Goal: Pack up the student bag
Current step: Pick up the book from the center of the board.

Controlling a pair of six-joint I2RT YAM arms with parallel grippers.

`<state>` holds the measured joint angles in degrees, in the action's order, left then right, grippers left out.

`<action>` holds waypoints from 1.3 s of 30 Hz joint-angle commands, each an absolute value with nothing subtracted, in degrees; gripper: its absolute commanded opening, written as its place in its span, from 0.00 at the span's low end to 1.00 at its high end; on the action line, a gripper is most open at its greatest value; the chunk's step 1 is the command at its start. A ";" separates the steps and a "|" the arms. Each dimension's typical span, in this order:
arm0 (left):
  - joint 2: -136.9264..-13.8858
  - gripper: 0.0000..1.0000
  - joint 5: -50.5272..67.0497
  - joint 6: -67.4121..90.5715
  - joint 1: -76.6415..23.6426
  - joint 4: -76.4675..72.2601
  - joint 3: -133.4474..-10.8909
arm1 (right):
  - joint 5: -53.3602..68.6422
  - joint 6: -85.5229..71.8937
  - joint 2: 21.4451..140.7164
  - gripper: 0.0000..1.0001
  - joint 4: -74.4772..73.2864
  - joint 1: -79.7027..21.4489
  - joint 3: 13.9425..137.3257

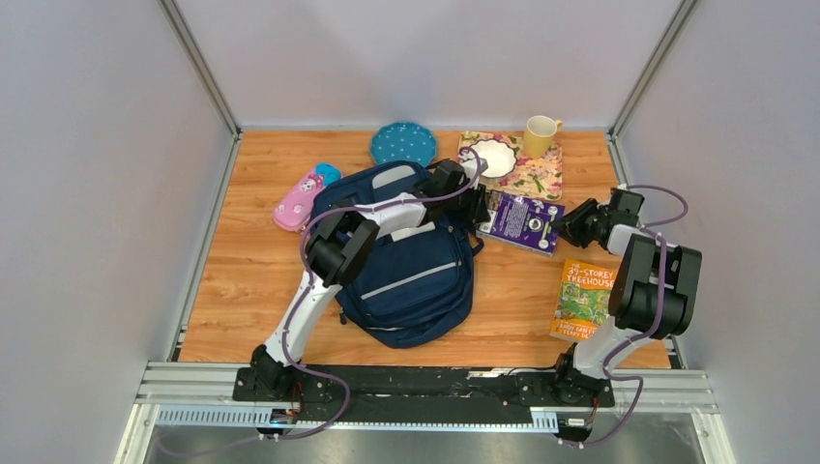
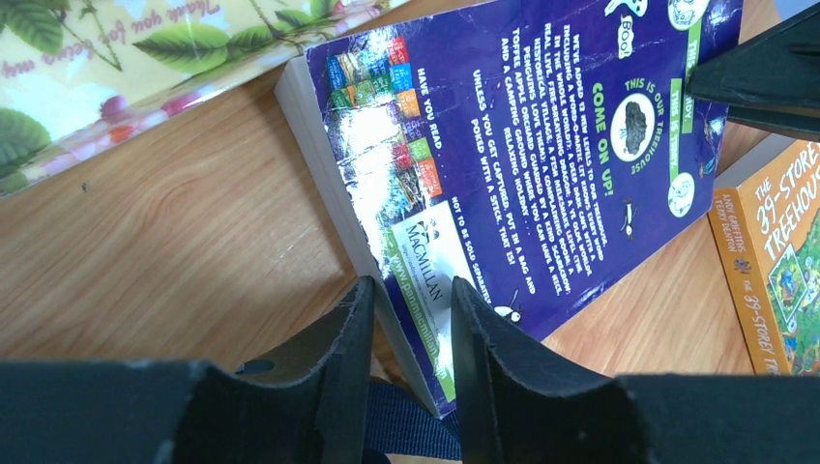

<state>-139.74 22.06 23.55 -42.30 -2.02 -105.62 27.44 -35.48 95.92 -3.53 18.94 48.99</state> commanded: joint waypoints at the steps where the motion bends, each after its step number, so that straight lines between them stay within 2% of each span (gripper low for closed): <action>1: -141.06 0.39 31.20 26.81 -45.09 -4.49 -108.89 | 38.58 -35.07 97.12 0.30 -2.10 16.70 49.92; 4: -140.98 0.36 31.73 26.81 -45.00 -4.22 -109.25 | 37.79 -33.67 97.73 0.23 -3.42 16.70 50.62; 5: -140.89 0.36 31.82 26.81 -45.00 -4.04 -109.34 | 37.79 -33.49 97.82 0.15 -3.51 16.70 50.54; 8: -140.45 0.37 32.08 26.72 -45.09 -3.43 -109.42 | 36.57 -33.66 97.38 0.00 -5.27 16.70 51.06; 11: -138.61 0.50 31.82 26.19 -45.00 -2.46 -109.07 | 33.23 -33.92 95.19 0.00 -7.99 16.87 51.50; 12: -137.82 0.58 31.47 25.84 -45.09 -2.03 -108.90 | 32.70 -34.19 94.49 0.00 -8.52 16.96 51.85; 15: -132.64 0.73 28.31 23.39 -45.09 -0.53 -106.62 | 32.70 -36.47 90.98 0.00 -10.19 18.01 51.68; 16: -130.89 0.76 26.91 22.77 -45.09 -0.27 -104.35 | 33.04 -37.17 90.10 0.00 -10.28 18.45 51.59; 22: -113.58 0.77 15.31 20.83 -45.00 -1.31 -90.04 | 37.26 -41.83 82.71 0.00 -10.11 20.83 49.23; 26: -100.59 0.77 7.06 25.55 -45.00 -2.81 -79.48 | 39.72 -45.08 79.11 0.00 -7.74 20.74 45.20; 29: -93.55 0.77 5.10 31.00 -45.00 -4.04 -71.21 | 41.48 -46.31 76.82 0.00 -6.94 20.57 41.85; 34: -86.41 0.78 8.79 42.35 -47.88 -14.99 -54.28 | 42.63 -51.14 69.63 0.00 -4.06 19.78 34.99; 39: -87.09 0.78 3.35 47.37 -54.49 -18.72 -51.50 | 42.54 -58.71 64.08 0.00 -0.53 18.37 29.10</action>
